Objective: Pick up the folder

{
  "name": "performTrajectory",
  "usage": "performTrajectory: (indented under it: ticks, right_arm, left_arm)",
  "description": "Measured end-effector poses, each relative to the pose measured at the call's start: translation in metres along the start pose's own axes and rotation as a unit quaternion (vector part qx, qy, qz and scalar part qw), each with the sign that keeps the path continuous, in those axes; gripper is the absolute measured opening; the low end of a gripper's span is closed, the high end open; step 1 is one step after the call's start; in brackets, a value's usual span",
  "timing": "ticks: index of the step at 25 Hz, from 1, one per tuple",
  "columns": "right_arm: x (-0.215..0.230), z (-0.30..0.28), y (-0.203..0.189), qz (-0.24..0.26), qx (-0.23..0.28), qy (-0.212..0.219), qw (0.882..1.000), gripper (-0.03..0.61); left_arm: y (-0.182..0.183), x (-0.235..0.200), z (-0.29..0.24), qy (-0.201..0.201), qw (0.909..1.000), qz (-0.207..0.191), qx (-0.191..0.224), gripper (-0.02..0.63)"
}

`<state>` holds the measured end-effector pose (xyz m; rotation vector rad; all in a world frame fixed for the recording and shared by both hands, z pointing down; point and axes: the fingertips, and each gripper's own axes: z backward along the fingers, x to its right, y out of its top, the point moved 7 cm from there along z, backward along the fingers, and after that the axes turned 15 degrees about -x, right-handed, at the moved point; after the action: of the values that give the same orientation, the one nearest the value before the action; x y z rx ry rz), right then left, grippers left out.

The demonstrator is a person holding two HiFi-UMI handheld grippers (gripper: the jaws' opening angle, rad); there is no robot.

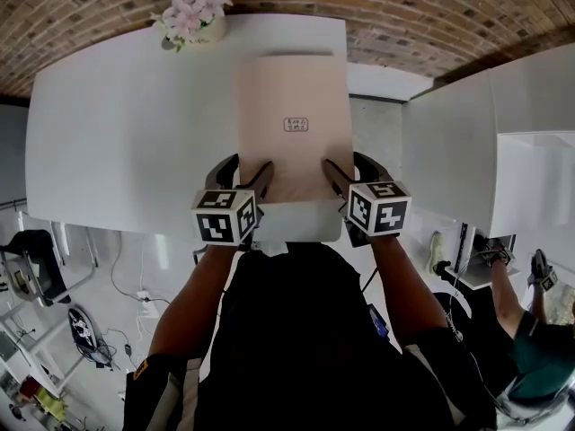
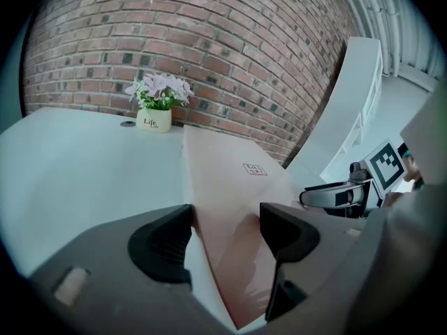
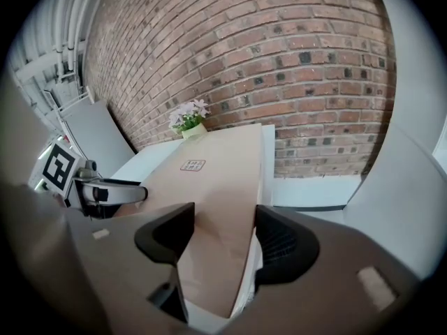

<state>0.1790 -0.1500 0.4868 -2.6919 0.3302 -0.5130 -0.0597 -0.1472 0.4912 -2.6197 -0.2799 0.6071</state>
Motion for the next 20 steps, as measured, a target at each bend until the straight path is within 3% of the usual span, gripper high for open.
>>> performTrajectory:
  ticks: [9,20]
  right_arm:
    - [-0.027,0.049,0.013,0.013,0.078,-0.019,0.997,0.276]
    - [-0.067,0.108,0.017,-0.002,0.175,-0.04,0.984,0.278]
  left_arm:
    - [0.023,0.015,0.049,-0.001,0.9967,-0.052,0.063,0.305]
    - [0.047,0.03,0.115,-0.017,0.9826,-0.116,0.144,0.302]
